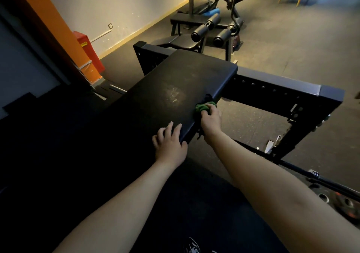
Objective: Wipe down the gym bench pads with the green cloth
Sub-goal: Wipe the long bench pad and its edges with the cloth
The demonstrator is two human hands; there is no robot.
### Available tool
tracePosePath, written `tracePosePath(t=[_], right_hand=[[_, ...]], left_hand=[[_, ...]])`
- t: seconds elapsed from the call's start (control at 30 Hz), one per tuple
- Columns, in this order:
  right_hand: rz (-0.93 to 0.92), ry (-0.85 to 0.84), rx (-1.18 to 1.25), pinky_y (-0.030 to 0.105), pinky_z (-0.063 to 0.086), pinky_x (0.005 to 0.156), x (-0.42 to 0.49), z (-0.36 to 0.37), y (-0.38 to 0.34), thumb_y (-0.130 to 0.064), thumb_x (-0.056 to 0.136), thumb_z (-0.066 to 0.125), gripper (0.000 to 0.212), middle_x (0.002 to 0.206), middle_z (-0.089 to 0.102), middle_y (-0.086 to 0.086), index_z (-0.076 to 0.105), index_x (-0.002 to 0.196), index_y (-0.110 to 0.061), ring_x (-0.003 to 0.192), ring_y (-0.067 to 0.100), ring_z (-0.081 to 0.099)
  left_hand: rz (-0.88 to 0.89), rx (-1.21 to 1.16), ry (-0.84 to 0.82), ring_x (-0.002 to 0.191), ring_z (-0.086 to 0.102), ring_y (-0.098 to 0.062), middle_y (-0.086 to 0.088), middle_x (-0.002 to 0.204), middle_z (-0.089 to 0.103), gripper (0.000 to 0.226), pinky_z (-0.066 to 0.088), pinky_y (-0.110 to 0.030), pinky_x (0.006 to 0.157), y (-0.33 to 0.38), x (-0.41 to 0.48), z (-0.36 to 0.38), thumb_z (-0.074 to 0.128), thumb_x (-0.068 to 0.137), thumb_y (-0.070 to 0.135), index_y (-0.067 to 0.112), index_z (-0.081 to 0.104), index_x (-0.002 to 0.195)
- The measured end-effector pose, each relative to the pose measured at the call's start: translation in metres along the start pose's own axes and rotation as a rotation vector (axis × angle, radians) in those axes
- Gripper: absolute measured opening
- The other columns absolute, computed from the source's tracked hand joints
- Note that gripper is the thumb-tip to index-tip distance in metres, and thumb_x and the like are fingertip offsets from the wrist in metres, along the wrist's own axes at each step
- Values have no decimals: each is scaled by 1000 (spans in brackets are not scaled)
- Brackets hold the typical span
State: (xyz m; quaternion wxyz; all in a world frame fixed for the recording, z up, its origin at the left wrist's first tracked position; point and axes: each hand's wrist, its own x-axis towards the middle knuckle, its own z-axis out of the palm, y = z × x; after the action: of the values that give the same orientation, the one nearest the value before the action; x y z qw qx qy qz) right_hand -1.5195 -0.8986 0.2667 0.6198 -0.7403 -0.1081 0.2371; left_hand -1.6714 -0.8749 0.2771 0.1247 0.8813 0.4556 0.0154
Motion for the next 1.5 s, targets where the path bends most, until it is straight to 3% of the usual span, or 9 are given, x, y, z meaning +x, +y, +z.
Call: tracePosePath(t=[0.1, 0.3, 0.53, 0.77, 0.9, 1.1, 1.3, 1.4, 1.5], right_hand=[[33, 25, -42, 37, 47, 102, -4, 18, 1, -18, 98, 55, 12, 135, 31, -2, 56, 110, -19, 111, 18, 48], [2, 69, -131, 44, 54, 92, -36, 23, 23, -25, 89, 66, 6, 109, 49, -5, 65, 93, -19, 98, 15, 56], [122, 58, -42, 44, 52, 97, -36, 24, 25, -14, 92, 60, 22, 118, 44, -2, 57, 111, -23, 105, 19, 55], [213, 189, 117, 42, 47, 95, 23, 29, 2, -11, 99, 45, 14, 126, 42, 6, 41, 109, -19, 108, 24, 50], [238, 207, 172, 49, 49, 92, 59, 30, -2, -13, 97, 39, 16, 123, 46, 9, 34, 102, -27, 103, 27, 52], [263, 188, 207, 43, 48, 78, 119, 8, -9, -14, 99, 35, 16, 108, 50, 8, 31, 108, -26, 87, 22, 53], [269, 174, 135, 32, 36, 57, 210, -26, -30, -16, 102, 34, 13, 91, 48, 3, 32, 112, -23, 74, 17, 50], [303, 174, 138, 33, 39, 61, 248, -36, -40, -17, 101, 35, 14, 94, 52, 6, 34, 114, -23, 75, 19, 51], [299, 174, 123, 37, 43, 73, 283, -40, -55, -12, 96, 38, 20, 112, 52, 13, 32, 112, -23, 85, 24, 52]], left_hand=[[1, -4, -37, 149, 6, -26, 7, 166, 6, 65, 5, -57, 121, -2, 6, 1, 48, 98, 45, 40, 17, 155], [-20, -83, -33, 148, 6, -28, 6, 165, 8, 65, 0, -58, 120, 3, 8, 0, 54, 95, 42, 38, 24, 153], [113, -28, -91, 149, 7, -26, 4, 167, 5, 61, 3, -60, 119, 11, 38, -7, 47, 99, 37, 37, 21, 155], [181, 69, -108, 150, 5, -24, 7, 167, 1, 69, 6, -56, 118, 15, 58, -2, 46, 98, 49, 39, 14, 157], [181, 92, -110, 151, 4, -24, 6, 167, 0, 71, 8, -56, 119, 32, 83, -2, 47, 97, 51, 38, 12, 158], [168, 119, -116, 152, 4, -23, 5, 168, 1, 72, 9, -55, 119, 71, 126, 2, 45, 97, 54, 37, 11, 158], [135, 96, -84, 151, 4, -24, 5, 168, 2, 67, 8, -56, 120, 119, 175, 14, 43, 99, 53, 39, 14, 157], [121, 98, -67, 150, 5, -26, 5, 167, 2, 67, 7, -57, 120, 137, 195, 19, 44, 97, 54, 40, 14, 156], [94, 93, -22, 146, 10, -27, 6, 166, 6, 68, 8, -59, 118, 143, 205, 26, 45, 93, 59, 43, 17, 153]])
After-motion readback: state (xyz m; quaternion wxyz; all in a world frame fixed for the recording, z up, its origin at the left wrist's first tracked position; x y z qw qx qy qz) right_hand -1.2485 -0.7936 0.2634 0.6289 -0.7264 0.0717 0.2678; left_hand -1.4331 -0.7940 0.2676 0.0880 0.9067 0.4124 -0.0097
